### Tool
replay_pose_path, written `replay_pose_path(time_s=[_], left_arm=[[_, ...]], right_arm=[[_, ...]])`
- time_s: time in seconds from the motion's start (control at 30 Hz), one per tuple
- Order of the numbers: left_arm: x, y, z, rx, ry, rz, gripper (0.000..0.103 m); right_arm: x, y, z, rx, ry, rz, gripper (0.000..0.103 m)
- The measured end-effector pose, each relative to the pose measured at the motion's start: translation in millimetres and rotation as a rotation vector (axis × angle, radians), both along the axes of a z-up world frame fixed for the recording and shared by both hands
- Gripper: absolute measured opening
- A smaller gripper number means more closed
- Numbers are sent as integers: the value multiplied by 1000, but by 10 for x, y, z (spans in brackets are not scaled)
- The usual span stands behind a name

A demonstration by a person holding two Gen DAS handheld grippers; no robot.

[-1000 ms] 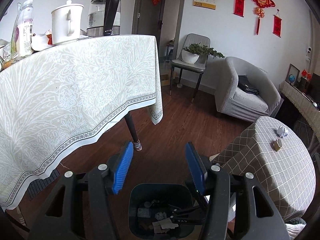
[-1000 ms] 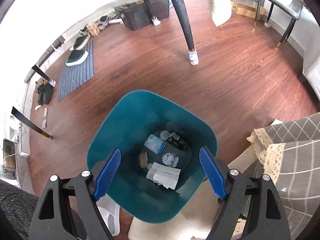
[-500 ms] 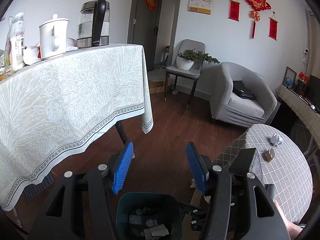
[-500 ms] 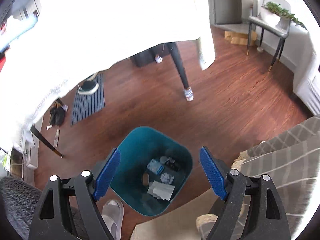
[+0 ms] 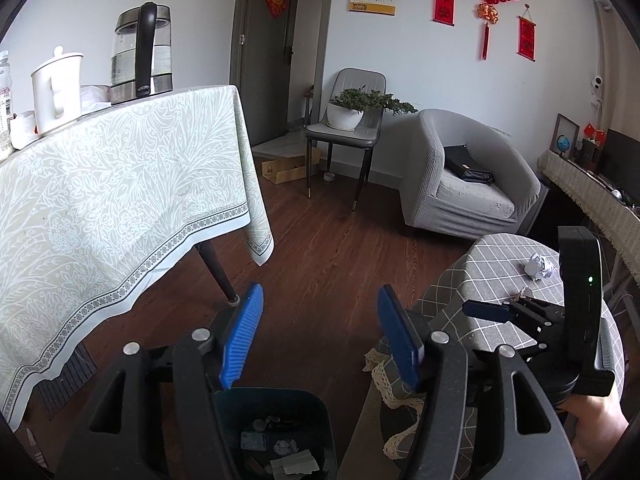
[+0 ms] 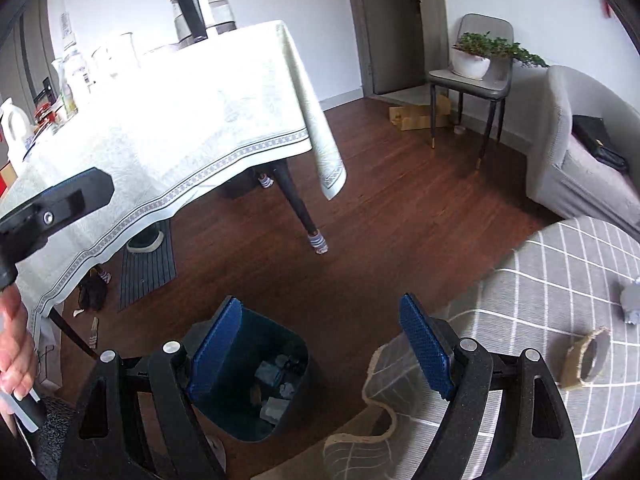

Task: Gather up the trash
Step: 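Move both tools back toward the table and the remaining tape roll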

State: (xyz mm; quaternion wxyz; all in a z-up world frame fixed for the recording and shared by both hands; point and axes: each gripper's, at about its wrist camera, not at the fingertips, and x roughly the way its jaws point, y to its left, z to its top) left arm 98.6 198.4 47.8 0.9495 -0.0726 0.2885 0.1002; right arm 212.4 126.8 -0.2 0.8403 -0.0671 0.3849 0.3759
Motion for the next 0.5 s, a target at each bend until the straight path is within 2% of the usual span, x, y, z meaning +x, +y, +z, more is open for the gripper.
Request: replay_pose_path(time_s=[0.17, 0.5], left_arm=[[146, -166, -71, -16, 17, -30, 65], [366, -501, -206, -57, 37, -86, 66]], right_arm=[[163, -368, 47, -6, -26, -96, 82], [298, -999, 36, -99, -120, -271, 82]])
